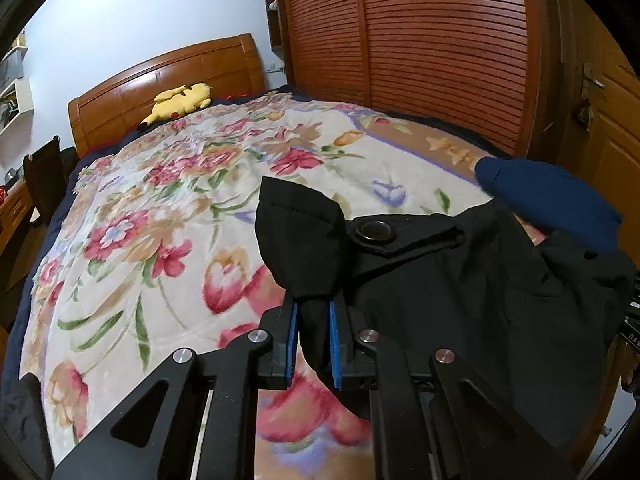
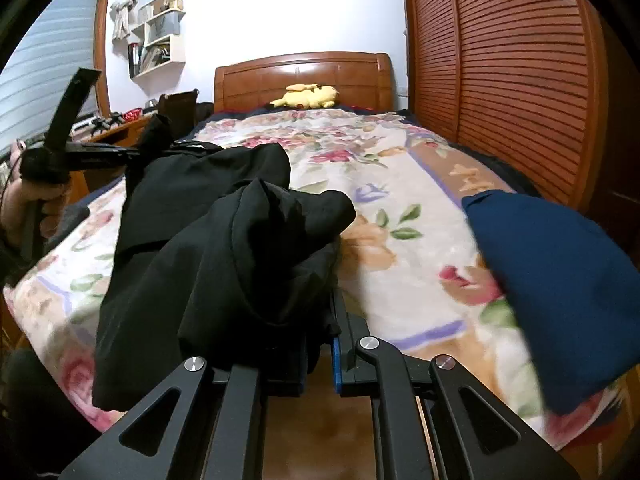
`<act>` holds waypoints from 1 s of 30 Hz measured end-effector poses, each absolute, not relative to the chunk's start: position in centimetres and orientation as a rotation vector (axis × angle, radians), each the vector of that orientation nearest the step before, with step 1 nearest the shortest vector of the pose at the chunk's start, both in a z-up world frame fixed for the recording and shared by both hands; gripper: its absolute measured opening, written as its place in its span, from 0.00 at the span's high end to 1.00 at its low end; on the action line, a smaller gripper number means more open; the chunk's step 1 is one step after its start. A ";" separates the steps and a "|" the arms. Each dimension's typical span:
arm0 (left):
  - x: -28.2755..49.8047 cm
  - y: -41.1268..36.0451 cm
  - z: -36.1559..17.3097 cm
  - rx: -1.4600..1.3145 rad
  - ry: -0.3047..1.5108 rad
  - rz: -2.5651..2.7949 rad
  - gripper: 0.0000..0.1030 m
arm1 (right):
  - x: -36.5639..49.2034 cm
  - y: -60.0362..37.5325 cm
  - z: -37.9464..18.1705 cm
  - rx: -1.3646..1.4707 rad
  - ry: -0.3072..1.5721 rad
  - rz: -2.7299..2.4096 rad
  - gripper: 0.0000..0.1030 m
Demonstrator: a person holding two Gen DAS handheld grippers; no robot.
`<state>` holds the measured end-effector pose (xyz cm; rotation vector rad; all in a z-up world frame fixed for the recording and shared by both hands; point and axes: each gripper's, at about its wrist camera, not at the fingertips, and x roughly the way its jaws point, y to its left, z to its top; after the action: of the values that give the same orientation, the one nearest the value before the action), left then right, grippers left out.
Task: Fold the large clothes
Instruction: 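Carry the coat with both tools onto the blue pillow and open them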
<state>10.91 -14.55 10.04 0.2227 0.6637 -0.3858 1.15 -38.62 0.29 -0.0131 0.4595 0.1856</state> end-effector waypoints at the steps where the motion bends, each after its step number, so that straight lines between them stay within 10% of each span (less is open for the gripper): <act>1: 11.1 -15.3 10.4 0.215 0.654 -0.387 0.87 | 1.2 -38.6 0.6 -0.025 0.456 0.174 0.92; 30: 16.0 -49.2 13.7 0.094 0.516 -0.778 0.86 | -7.4 -59.3 9.8 -0.008 0.407 -0.402 0.92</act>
<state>16.05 -49.21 13.71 0.0941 0.5165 -0.7784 -7.39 -59.35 9.75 -0.0082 0.4068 -0.4024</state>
